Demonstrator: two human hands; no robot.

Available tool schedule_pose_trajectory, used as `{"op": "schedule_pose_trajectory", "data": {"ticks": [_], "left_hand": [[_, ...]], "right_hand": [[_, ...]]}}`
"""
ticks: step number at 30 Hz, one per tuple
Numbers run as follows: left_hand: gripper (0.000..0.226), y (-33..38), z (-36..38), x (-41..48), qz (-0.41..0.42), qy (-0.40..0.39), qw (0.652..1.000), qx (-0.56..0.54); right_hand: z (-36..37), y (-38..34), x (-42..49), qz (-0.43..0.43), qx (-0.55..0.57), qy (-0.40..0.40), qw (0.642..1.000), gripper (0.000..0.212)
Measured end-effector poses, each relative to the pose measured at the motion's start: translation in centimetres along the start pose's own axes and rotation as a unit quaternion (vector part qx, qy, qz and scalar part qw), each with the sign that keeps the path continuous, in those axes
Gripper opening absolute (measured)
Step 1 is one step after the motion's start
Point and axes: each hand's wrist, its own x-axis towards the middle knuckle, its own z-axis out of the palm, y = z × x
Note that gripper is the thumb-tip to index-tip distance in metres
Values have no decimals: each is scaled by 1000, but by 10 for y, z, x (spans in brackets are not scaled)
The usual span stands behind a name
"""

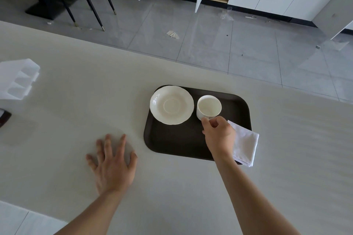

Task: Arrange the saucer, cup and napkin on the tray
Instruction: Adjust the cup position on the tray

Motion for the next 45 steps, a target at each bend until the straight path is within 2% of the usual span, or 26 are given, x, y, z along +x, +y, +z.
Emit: {"op": "schedule_pose_trajectory", "data": {"ticks": [26, 45], "left_hand": [[67, -4, 8, 1, 5, 20, 1000, 11], [67, -6, 10, 2, 4, 21, 1000, 16]], "right_hand": [[1, -2, 8, -39, -32, -29, 998, 33], [1, -2, 9, -32, -29, -40, 998, 33]]}}
